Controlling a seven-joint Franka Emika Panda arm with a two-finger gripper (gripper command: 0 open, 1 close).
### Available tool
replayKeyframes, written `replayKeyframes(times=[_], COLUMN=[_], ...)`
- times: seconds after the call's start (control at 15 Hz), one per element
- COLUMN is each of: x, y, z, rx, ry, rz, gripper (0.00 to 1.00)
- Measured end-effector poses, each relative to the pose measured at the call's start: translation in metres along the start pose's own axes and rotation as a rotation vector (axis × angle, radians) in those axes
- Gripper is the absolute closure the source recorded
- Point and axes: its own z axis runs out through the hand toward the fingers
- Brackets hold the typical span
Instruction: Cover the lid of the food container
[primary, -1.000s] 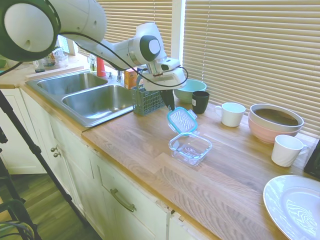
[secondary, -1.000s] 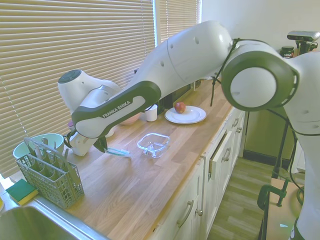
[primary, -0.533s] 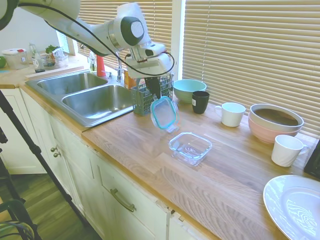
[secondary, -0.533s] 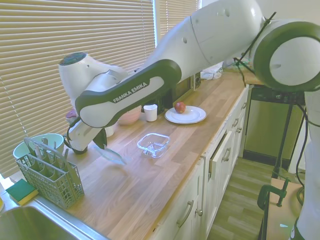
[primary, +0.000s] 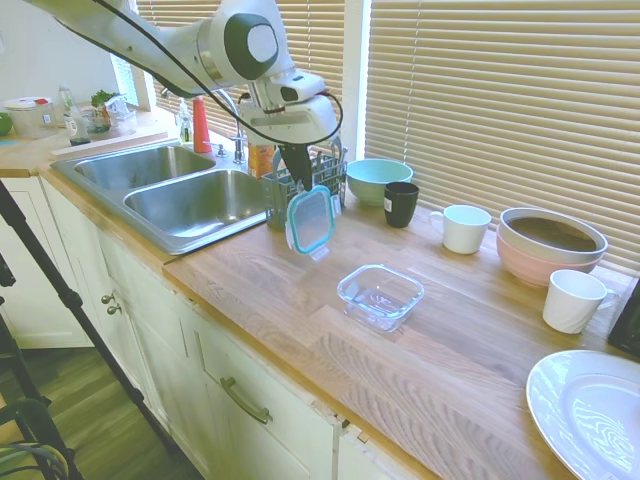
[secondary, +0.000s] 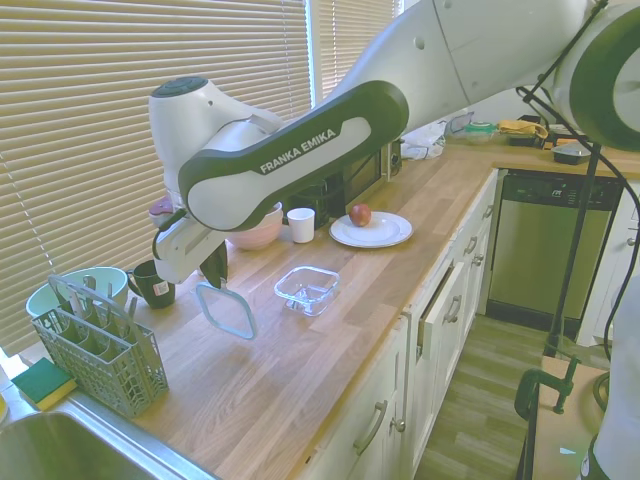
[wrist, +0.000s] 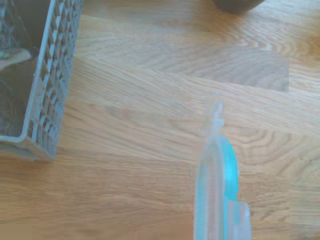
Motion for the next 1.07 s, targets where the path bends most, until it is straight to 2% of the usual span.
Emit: replayKeyframes(times=[0.4,1.07], x=[-0.001,0.042], y=[0.037,0.104], z=[-0.012,-0.017], rx=[0.037,0.094], ry=[-0.042,-0.092], rz=[0.012,0.054], gripper=[1.0,1.0])
